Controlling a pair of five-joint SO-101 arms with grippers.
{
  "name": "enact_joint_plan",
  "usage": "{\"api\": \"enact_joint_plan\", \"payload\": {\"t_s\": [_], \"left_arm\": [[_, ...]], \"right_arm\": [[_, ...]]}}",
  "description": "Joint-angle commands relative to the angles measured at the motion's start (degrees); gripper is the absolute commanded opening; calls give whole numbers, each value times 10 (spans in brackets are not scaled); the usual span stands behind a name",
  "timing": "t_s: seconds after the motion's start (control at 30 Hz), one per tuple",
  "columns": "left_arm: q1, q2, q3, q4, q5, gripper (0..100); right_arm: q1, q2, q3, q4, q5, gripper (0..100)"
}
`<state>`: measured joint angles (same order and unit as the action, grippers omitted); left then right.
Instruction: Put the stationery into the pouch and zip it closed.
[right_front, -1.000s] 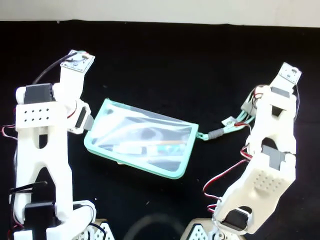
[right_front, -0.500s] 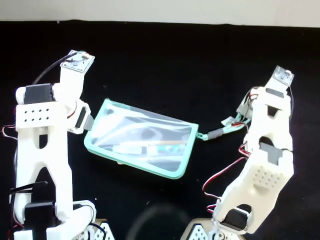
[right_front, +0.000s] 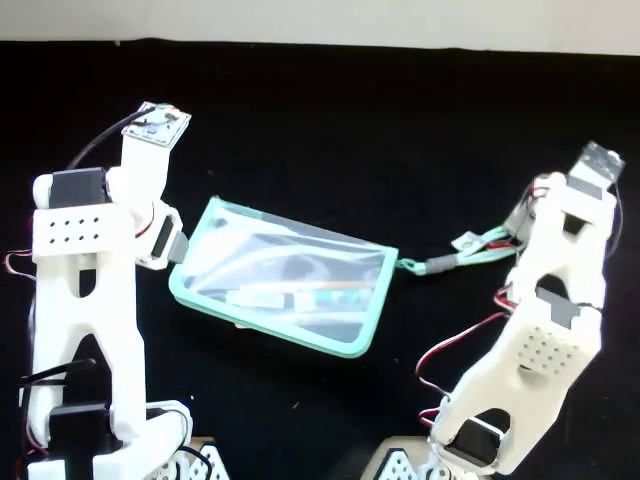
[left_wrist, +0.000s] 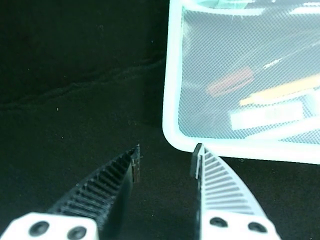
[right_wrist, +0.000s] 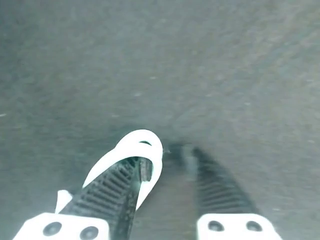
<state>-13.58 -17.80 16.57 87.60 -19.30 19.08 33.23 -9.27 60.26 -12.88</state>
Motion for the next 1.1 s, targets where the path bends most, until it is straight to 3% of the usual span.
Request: {"api": "enact_joint_plan", "payload": {"t_s": [0.0,0.27,0.5,0.77,1.07], "left_arm": [[7,-7,-3,-2,-3,197],[12,-7,-5,-1,-3,196],[93,-7,-7,3,-3,196],[112,-9,-34,3,-3,196],[113,-138,-94,16,-1,197]], "right_arm": [[-4,-4,-16,19,0,7],[-9,-110,-64,84,-4,6],[-58,-304,-160,174,0,6],[-202,-509,-295,222,39,6],[-362,-555,-372,218,39,6]]}}
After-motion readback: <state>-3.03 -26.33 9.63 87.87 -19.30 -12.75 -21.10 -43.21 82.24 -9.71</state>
